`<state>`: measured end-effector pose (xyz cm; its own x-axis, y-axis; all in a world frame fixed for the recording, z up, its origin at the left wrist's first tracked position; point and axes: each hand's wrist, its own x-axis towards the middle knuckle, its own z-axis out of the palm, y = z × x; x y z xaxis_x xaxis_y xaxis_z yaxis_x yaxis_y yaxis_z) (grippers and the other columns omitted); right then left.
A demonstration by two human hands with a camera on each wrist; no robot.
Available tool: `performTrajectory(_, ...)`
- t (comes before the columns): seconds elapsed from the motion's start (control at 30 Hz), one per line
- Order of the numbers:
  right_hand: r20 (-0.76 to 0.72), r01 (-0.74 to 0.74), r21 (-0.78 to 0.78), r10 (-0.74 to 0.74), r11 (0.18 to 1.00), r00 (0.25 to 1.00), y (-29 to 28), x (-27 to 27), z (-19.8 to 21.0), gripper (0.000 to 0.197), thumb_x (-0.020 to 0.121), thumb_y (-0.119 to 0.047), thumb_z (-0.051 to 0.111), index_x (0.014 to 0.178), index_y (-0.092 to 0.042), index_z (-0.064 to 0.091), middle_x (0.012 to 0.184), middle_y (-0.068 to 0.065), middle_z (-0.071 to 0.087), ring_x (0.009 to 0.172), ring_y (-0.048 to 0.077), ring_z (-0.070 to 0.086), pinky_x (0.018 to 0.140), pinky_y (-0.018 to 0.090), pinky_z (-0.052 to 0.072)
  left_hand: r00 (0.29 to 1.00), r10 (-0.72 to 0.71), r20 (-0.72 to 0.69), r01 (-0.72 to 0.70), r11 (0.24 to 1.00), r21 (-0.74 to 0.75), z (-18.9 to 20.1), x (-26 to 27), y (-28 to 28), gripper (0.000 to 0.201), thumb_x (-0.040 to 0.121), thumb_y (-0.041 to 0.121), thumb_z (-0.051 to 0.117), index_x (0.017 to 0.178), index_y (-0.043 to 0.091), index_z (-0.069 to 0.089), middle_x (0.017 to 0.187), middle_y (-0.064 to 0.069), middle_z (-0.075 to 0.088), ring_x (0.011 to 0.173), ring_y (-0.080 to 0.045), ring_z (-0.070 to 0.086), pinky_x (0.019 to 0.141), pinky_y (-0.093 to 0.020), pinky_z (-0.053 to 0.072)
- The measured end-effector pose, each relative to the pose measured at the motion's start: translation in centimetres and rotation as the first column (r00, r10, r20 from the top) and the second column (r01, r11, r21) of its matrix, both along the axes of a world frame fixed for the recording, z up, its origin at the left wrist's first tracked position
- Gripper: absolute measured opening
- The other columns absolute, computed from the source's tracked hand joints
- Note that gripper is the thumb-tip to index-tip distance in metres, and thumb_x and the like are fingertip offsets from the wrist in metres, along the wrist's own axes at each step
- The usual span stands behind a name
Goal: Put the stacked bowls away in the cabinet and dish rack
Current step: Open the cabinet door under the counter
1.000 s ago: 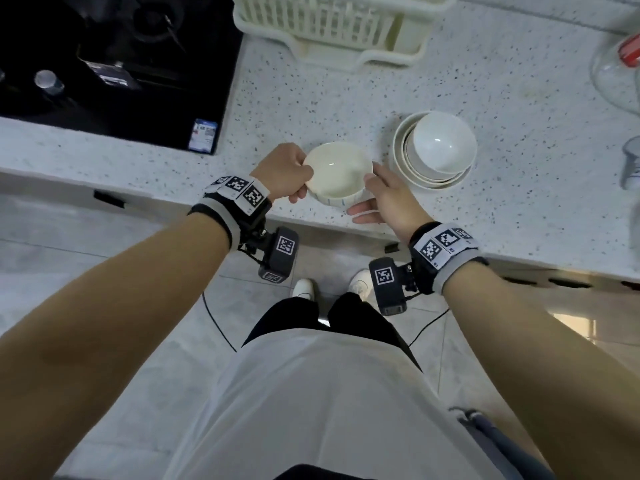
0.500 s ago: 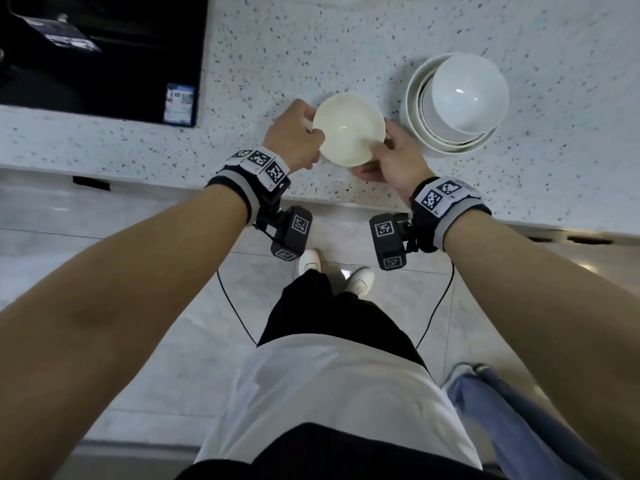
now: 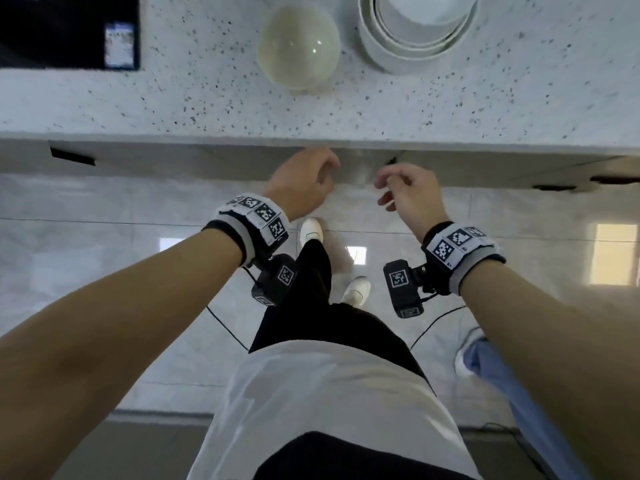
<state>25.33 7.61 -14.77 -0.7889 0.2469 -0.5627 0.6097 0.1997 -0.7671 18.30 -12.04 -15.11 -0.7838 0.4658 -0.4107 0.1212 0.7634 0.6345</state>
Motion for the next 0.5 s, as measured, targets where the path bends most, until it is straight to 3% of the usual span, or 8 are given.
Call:
performTrajectory(0.13,0.081,0.074,0.010,-0.074,0.997,0.994,4.5,4.7,-4.3,0.025,0.095,-0.004,0.045,0.092,-0.014,0.068,0.087,0.005,0.068,0.059,0.015,0.062,0.054,0.026,0.049,0.932,-0.223,-0.285,0.208,0.975,-0.083,-1.3,2.2,5.8,0.048,0.081,0.015,0.050,0.129,0.018,0.051,0.143,-0.001,0.044,0.133,-0.021,0.039,0.113,-0.045,0.025)
performTrajectory(0.2,0.107,0.081,0.035,-0.084,0.996,0.991,6.3,5.9,-6.0,0.025,0.093,-0.003,0.045,0.091,-0.014,0.067,0.086,0.006,0.068,0.060,0.016,0.061,0.053,0.026,0.048,0.892,-0.247,-0.380,0.197,0.966,-0.166,-2.0,3.0,7.8,0.062,0.077,0.018,0.049,0.139,0.016,0.041,0.153,-0.005,0.031,0.141,-0.027,0.027,0.116,-0.050,0.016)
performTrajectory(0.3,0.120,0.077,0.035,-0.081,0.996,0.989,8.3,5.7,-8.4,0.023,0.093,-0.003,0.046,0.093,-0.013,0.067,0.087,0.005,0.066,0.063,0.014,0.059,0.054,0.023,0.048,0.863,-0.219,-0.454,0.119,0.964,-0.240,-4.0,3.7,9.2,0.078,0.072,0.019,0.051,0.147,0.014,0.031,0.156,-0.007,0.027,0.144,-0.029,0.019,0.117,-0.053,0.014)
performTrajectory(0.4,0.108,0.034,0.053,-0.039,0.998,0.993,8.9,3.5,-11.8,0.022,0.092,-0.005,0.052,0.087,-0.022,0.066,0.095,0.004,0.066,0.081,0.018,0.061,0.077,0.030,0.051,0.788,-0.235,-0.569,0.108,0.963,-0.249,-6.4,3.5,9.0,0.081,0.069,0.016,0.052,0.147,0.012,0.031,0.156,-0.003,0.019,0.143,-0.026,0.013,0.114,-0.045,0.021)
performTrajectory(0.43,0.104,0.001,0.068,-0.008,0.998,0.995,8.9,2.4,-12.9,0.021,0.092,-0.004,0.054,0.090,-0.020,0.068,0.100,0.006,0.066,0.091,0.020,0.061,0.086,0.032,0.050,0.758,-0.245,-0.605,0.112,0.962,-0.250,-7.4,3.1,9.0,0.079,0.069,0.015,0.052,0.146,0.013,0.034,0.154,0.000,0.014,0.141,-0.025,0.010,0.113,-0.045,0.024)
performTrajectory(0.5,0.131,-0.076,0.083,0.064,0.994,0.989,8.4,0.7,-14.5,0.026,0.091,0.000,0.055,0.113,-0.006,0.066,0.118,0.015,0.066,0.112,0.028,0.061,0.105,0.034,0.044,0.708,-0.226,-0.669,0.112,0.971,-0.210,-8.7,2.6,9.0,0.069,0.069,0.014,0.051,0.138,0.013,0.043,0.147,0.003,0.013,0.138,-0.027,0.010,0.114,-0.044,0.025)
